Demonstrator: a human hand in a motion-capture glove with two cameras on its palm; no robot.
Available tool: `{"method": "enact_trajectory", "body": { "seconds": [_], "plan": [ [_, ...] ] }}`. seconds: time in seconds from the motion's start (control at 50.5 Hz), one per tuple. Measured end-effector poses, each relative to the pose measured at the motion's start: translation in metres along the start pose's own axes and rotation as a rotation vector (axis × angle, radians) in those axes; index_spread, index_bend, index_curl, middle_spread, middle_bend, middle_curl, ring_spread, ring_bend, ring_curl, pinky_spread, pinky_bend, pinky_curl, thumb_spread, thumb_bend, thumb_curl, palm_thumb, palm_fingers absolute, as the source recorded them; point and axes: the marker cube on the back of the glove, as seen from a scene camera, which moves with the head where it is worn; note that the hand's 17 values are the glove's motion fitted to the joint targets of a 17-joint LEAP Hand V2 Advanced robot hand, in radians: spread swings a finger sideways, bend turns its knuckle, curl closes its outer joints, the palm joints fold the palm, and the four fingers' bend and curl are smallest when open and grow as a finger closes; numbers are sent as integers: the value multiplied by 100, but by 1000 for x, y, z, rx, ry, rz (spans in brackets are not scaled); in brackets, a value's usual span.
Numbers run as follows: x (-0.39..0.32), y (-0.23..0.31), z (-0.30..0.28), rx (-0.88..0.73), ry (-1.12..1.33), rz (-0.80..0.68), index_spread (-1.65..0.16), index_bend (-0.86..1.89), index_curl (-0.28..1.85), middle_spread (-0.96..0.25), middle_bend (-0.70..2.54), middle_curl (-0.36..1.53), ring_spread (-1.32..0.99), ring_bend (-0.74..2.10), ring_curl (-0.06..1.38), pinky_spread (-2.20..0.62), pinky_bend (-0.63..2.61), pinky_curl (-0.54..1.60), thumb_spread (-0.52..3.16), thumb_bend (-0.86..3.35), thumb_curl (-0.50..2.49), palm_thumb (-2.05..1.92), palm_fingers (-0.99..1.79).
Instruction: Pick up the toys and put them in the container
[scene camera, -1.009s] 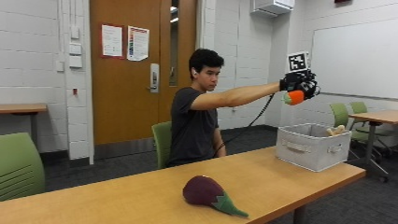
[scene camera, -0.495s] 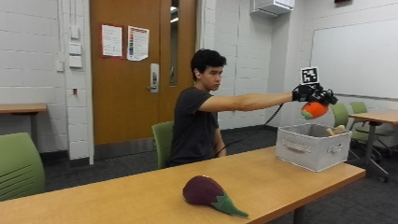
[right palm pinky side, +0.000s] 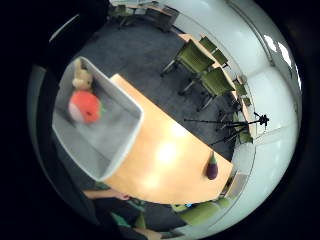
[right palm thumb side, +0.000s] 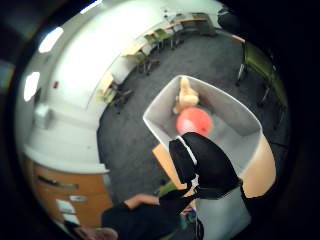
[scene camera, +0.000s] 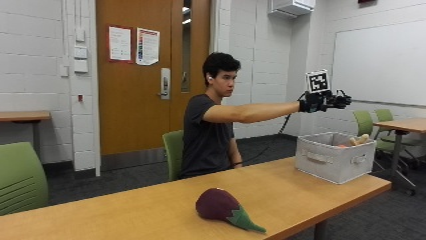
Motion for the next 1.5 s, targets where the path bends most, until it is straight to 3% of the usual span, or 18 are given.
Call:
{"method": "enact_trajectory", "body": {
  "seconds": [0.059,0.178,0.277,0.356,0.455,0.594,0.693,0.851,1.029,1.504],
  "plan": [
    [24,13,-5,-3,-53,-24,-38,13,85,-15,16,54,-23,48,31,-5,93,36,123,0,53,4,-11],
    [95,38,-5,-4,176,-19,-36,15,79,-16,15,49,-25,45,30,-6,92,35,128,-1,48,7,-10],
    [131,65,-15,9,116,19,-34,16,75,-18,13,45,-29,47,31,-7,90,34,131,-1,45,9,-7],
    [163,85,-24,14,112,141,-33,16,72,-22,16,44,-34,56,33,-8,85,33,133,0,43,11,0],
    [206,116,-32,15,178,187,-32,18,69,-27,20,44,-41,63,35,-9,79,31,134,0,40,12,6],
    [302,179,-45,-47,211,383,-32,20,68,-32,21,45,-48,68,38,-10,67,29,138,1,38,17,2],
    [360,224,-44,-92,216,501,-32,22,66,-30,11,41,-45,42,31,-10,72,31,139,0,36,17,-21],
    [428,287,-30,-101,253,639,-36,11,58,-23,10,34,-35,26,27,-7,75,32,132,-4,32,7,-25],
    [472,322,11,-144,202,705,-36,5,44,-16,13,31,-26,22,28,-2,80,34,124,-3,29,-1,-23],
    [513,351,127,-317,123,769,-35,6,22,-3,18,31,-12,22,32,2,81,35,103,-6,26,-6,-18]
  ]
}}
